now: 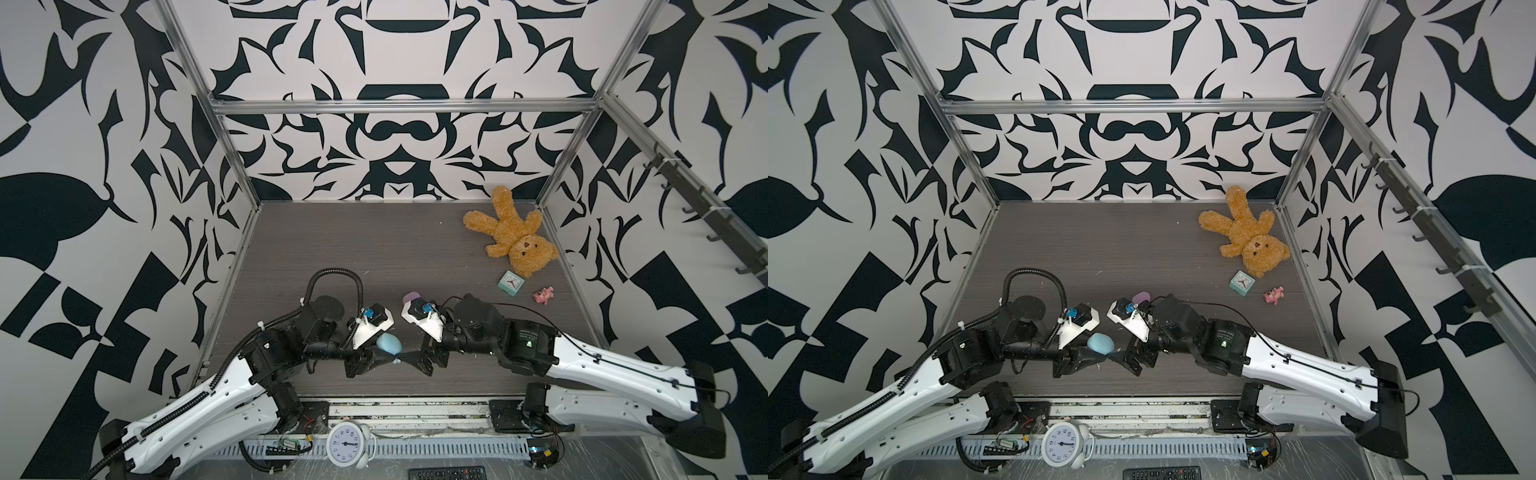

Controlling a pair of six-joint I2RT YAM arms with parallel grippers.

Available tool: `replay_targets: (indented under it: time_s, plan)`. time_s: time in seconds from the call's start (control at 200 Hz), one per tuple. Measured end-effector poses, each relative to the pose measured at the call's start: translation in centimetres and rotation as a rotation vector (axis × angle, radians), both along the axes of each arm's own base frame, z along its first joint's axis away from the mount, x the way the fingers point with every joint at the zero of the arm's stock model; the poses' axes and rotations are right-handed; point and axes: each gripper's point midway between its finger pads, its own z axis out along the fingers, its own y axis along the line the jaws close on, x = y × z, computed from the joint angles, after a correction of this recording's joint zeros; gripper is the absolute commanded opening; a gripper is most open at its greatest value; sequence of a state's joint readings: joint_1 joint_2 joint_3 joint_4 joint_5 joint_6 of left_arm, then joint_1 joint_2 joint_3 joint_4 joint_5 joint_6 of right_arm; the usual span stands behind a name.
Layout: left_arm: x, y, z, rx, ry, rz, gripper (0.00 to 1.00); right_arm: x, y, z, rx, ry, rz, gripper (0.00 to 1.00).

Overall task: Insert wireless bluetooth earbuds into charging case
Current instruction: Open the charging case.

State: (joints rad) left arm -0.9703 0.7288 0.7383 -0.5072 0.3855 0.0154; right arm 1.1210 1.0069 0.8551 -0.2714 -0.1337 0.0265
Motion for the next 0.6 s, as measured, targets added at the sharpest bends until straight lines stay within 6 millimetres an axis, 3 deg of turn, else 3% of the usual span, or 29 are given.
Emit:
replay_targets:
  time_s: [0.335, 0.6]
  plan:
    - [-0.4, -0.4, -0.6, 0.013, 0.033, -0.029, 0.0, -0.6, 0.0, -0.2, -0.006, 0.015, 0.028, 0.97]
    - [-0.8, -0.5, -0.5, 0.007, 0.043, -0.052, 0.0, -0.6, 0.4, 1.0, 0.044, -0.002, 0.04, 0.96]
